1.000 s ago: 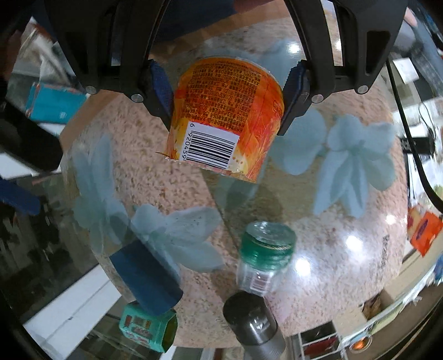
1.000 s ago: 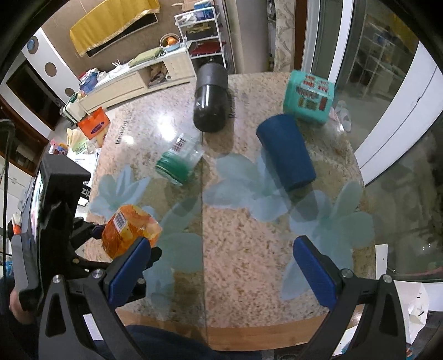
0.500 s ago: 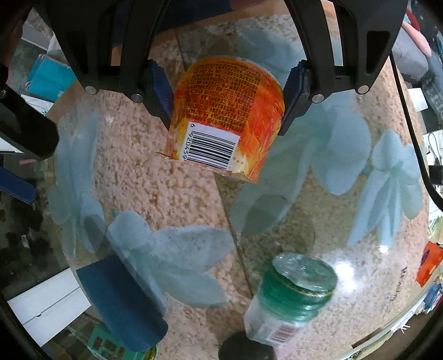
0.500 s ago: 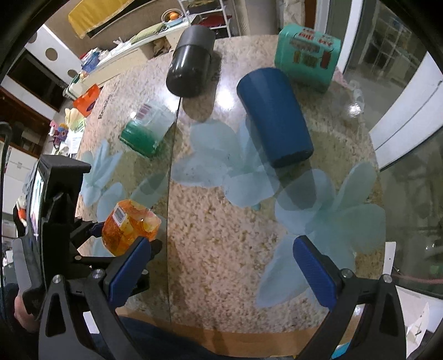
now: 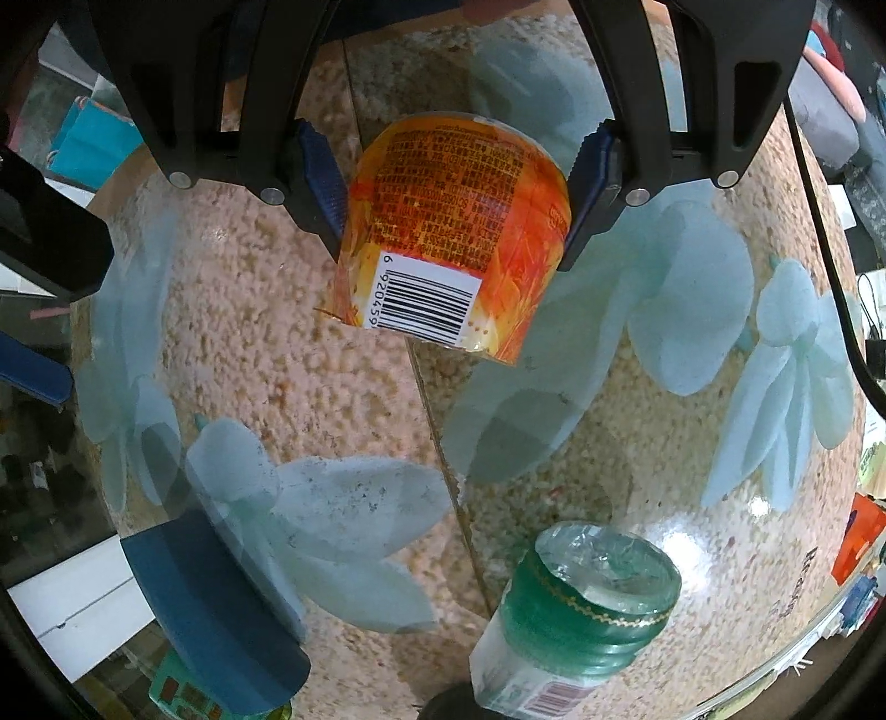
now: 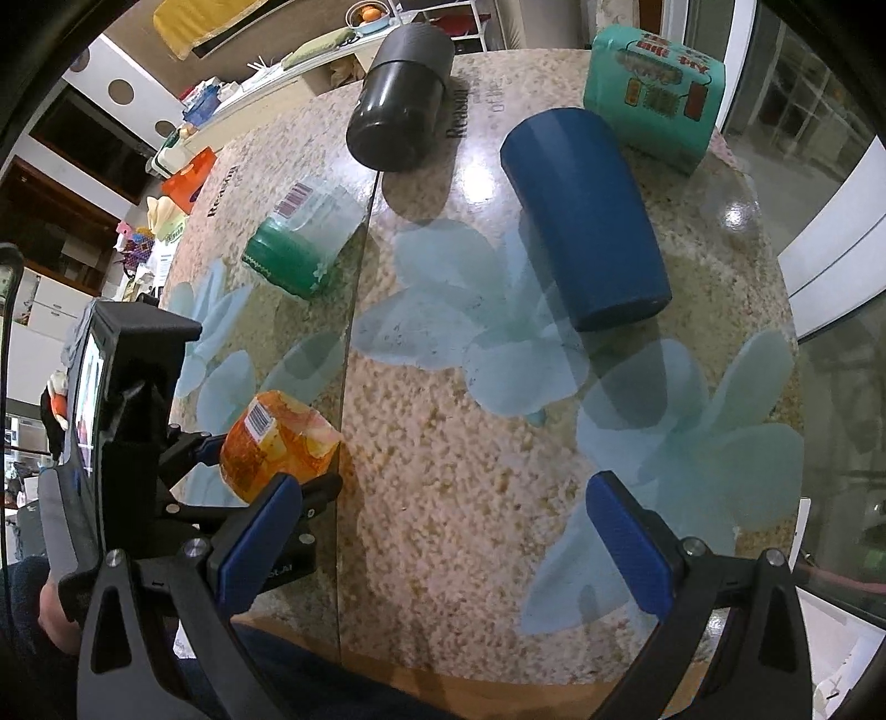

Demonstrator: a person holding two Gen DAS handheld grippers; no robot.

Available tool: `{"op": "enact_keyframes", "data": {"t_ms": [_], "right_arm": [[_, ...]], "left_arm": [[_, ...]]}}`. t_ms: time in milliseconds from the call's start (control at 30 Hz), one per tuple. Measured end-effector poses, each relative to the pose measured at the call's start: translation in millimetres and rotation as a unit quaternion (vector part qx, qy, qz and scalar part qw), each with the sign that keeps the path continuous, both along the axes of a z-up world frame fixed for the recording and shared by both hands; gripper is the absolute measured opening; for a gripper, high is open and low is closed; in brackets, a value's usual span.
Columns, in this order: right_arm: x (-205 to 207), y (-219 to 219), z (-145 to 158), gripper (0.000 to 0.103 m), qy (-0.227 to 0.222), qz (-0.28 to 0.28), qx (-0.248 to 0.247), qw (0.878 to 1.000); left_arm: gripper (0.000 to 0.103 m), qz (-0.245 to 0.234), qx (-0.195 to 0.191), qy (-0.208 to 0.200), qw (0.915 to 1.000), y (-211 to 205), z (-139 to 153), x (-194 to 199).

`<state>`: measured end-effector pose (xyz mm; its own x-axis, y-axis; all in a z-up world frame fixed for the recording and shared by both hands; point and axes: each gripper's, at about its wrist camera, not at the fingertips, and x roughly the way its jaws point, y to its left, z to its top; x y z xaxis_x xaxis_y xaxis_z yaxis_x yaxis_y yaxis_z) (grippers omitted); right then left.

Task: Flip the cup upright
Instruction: 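Lift the orange cup with the left gripper and carry it toward the right tool, then lower the orange cup onto the table and open the left gripper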

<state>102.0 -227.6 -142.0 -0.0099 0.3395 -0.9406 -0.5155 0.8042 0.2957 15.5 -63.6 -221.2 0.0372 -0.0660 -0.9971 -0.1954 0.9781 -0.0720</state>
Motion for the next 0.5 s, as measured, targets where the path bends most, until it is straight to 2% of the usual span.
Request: {"op": "enact_keyframes", "data": {"t_ms": [67, 100, 233, 367, 500], "right_arm": [[0.9, 0.3, -0.5, 0.103, 0.002, 0.001, 0.001, 1.000], [0.7, 0.6, -0.6, 0.103, 0.001, 0.001, 0.000, 1.000], [-0.2, -0.3, -0.4, 0.103, 0.000, 0.002, 0.000, 1.000], [-0.5, -1.3, -0.1, 0.103, 0.000, 0.002, 0.001, 1.000], [-1.5, -3.4, 2.2, 0.103, 0.001, 0.002, 0.008, 1.000]], "left_arm": [[0.075, -0.004, 0.002, 0.003, 1.0000, -3.1, -1.8, -2.8], [0.079, -0.006, 0.001, 0.006, 1.0000, -1.7, -3.4, -1.5], [0.087, -0.010, -0.008, 0.011, 0.9999, -8.5, -10.0, -2.9], [0.101, -0.018, -0.018, 0.001, 0.9997, -13.6, -8.9, -5.7], [0.103, -0.017, -0.034, -0.006, 0.9993, -16.9, -1.1, -4.7]]}}
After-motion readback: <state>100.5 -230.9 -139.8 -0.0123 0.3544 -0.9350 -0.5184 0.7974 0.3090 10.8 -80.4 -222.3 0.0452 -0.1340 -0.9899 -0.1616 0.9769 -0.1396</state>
